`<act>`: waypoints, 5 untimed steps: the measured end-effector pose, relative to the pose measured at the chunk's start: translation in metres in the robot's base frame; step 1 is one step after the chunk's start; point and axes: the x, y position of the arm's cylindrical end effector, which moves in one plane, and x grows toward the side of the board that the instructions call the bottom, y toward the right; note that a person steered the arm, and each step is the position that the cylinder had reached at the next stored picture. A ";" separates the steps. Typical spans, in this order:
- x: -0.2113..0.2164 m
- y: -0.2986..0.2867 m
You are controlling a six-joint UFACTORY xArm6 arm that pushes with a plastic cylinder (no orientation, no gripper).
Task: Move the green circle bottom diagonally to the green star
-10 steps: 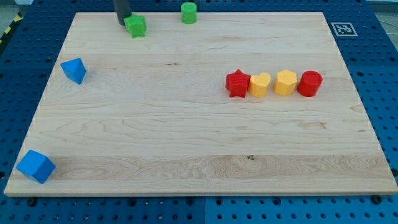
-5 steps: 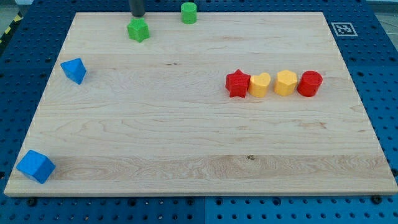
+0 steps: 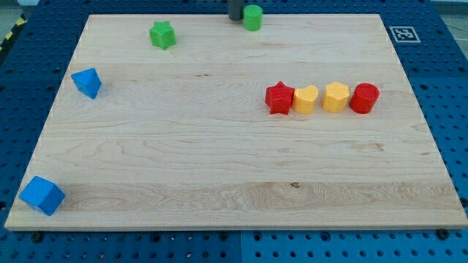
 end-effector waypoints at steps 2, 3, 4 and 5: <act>0.001 0.085; 0.022 0.101; 0.048 0.105; 0.090 0.095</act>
